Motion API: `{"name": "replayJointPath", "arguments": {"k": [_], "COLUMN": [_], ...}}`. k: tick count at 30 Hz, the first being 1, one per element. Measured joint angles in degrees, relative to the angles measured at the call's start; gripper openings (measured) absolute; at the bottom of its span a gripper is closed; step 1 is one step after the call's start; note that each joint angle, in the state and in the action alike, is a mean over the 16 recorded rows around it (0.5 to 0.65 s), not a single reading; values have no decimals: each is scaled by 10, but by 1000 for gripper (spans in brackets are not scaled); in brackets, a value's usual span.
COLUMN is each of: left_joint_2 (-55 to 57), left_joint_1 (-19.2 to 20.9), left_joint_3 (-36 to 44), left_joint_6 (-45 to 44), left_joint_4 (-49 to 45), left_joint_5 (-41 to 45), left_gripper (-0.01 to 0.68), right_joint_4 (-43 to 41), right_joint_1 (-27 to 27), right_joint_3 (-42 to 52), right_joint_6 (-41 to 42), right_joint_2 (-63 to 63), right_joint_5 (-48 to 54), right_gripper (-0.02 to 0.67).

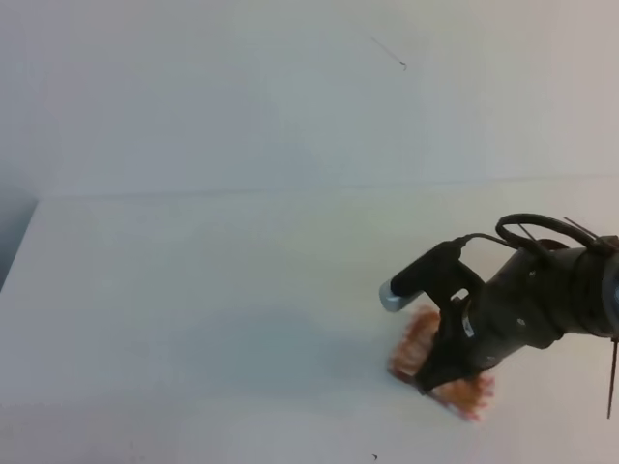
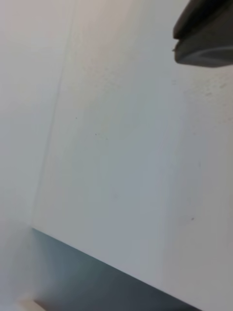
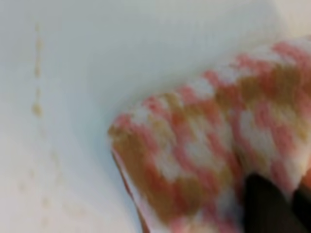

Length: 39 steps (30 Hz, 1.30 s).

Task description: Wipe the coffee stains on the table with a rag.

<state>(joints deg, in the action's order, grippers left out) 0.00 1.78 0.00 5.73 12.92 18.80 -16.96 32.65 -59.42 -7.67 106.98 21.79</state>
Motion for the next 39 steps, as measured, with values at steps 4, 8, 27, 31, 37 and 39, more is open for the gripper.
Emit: {"name": "replayJointPath", "arguments": {"k": [4, 8, 27, 31, 37, 39], "left_joint_2": [0, 0, 0, 0, 0, 0], "left_joint_1": [0, 0, 0, 0, 0, 0], "left_joint_3": [0, 0, 0, 0, 0, 0], "left_joint_6": [0, 0, 0, 0, -1, -1], "left_joint_4": [0, 0, 0, 0, 0, 0], "left_joint_5": [0, 0, 0, 0, 0, 0], "left_gripper": [-1, -1, -1, -1, -1, -1], "right_joint_4": [-36, -84, -141, -119, -92, -88], "right_joint_1": [1, -2, -59, -62, -62, -62], "right_joint_3": [0, 0, -1, -2, -21, -33], "right_joint_6": [-8, -41, -246, -259, -250, -239], "right_joint_2": [-53, -102, -37, -20, -24, -37], "right_joint_5": [15, 27, -37, -53, -40, -22], "right_gripper": [28, 21, 30, 59, 161, 200]}}
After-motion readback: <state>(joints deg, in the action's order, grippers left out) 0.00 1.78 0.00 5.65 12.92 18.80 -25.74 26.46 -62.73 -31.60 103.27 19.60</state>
